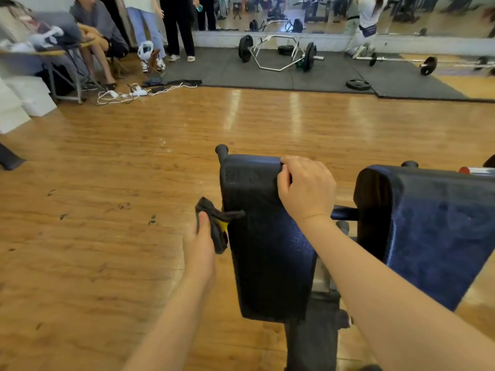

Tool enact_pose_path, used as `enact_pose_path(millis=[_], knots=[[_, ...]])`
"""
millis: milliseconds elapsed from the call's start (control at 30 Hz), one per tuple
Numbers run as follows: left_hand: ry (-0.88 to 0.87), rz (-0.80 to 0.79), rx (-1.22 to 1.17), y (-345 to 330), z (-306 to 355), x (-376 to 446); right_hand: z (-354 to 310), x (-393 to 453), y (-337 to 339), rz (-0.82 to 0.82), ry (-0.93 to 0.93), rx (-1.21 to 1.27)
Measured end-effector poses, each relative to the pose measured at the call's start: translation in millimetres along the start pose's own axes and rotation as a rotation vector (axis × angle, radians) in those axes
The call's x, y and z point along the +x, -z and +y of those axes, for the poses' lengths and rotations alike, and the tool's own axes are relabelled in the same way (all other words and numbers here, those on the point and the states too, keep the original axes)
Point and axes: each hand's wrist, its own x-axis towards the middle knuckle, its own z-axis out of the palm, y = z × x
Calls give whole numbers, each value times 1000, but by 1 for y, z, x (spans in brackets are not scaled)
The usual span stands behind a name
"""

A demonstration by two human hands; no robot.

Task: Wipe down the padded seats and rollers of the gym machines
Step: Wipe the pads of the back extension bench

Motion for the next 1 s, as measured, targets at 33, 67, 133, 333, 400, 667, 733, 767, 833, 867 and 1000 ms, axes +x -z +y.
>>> enact_pose_path(millis=[33, 67, 133, 333, 400, 667, 733, 767, 833, 867, 1000], knots=[[-35, -13, -59, -8, 20, 12, 0, 0, 0, -5, 0, -2], [-82, -65, -69, -17, 40, 22, 0, 0, -1, -10, 0, -2], [-172, -190, 61, -37, 67, 35, 1, -1, -1, -7, 6, -3], [-261, -253, 118, -38, 51, 27, 1, 0, -3, 3, 11, -24], [-264, -230, 101, -34, 42, 22, 1, -1, -2, -1, 9, -25], [-188, -142, 220, -7, -34, -24, -3, 0, 1, -11, -1, -37], [-90, -175, 193, 4, -57, -32, -2, -2, 1, -1, 2, -51], [-50, -199, 166, 8, -61, -30, -2, -1, 1, 0, 9, -58], [13, -205, 85, 9, -56, -22, -1, 0, 0, -6, 22, -70], [47, -183, 19, 8, -48, -16, -1, 0, 0, -7, 24, -77], [5, -126, -117, -4, 4, 24, 0, 0, -1, 6, 19, -96]])
